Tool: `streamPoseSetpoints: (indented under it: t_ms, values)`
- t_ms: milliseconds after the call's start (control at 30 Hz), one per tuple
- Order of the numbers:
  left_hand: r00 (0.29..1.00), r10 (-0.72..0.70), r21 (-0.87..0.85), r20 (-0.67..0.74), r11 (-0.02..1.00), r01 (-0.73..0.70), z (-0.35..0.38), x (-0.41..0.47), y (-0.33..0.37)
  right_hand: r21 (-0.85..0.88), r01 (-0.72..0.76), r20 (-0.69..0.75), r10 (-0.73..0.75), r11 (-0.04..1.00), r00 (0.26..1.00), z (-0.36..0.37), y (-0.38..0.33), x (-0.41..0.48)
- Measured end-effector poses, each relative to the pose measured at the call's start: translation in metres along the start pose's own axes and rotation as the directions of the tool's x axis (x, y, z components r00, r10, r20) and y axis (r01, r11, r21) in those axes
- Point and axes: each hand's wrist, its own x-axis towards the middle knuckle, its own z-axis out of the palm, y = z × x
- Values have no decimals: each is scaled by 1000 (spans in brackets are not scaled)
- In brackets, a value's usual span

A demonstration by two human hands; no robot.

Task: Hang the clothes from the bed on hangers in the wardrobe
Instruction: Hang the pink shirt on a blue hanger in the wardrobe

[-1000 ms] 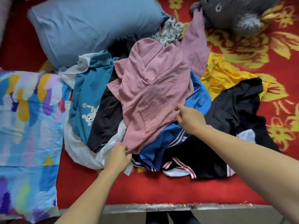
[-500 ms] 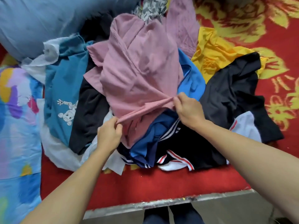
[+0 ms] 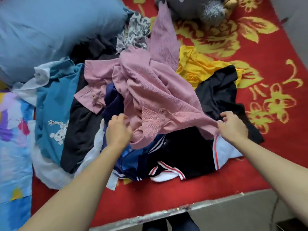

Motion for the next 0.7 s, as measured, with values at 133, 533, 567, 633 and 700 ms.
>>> streamPoseSetpoints:
  t_ms: [133, 533, 567, 633, 700]
  values:
    - [997, -17, -206, -75, 979, 1, 40, -53, -11, 24, 600, -264, -574, 800, 775, 24, -53, -31]
    - [979, 203, -12, 28, 979, -203, 79, -68, -25, 458, 282, 365, -468, 843, 805, 46, -112, -29]
    - [981, 195, -47, 4, 980, -194, 77, -63, -19, 573, 121, 404, -408, 811, 819, 36, -107, -35]
    - [983, 178, -176, -43, 967, -183, 65, -51, 2, 642, -105, 491, -302, 760, 817, 18, -90, -45]
    - [992, 125, -377, 12, 919, -111, 48, -39, 28, 677, -234, 500, -204, 698, 841, 5, -70, -46]
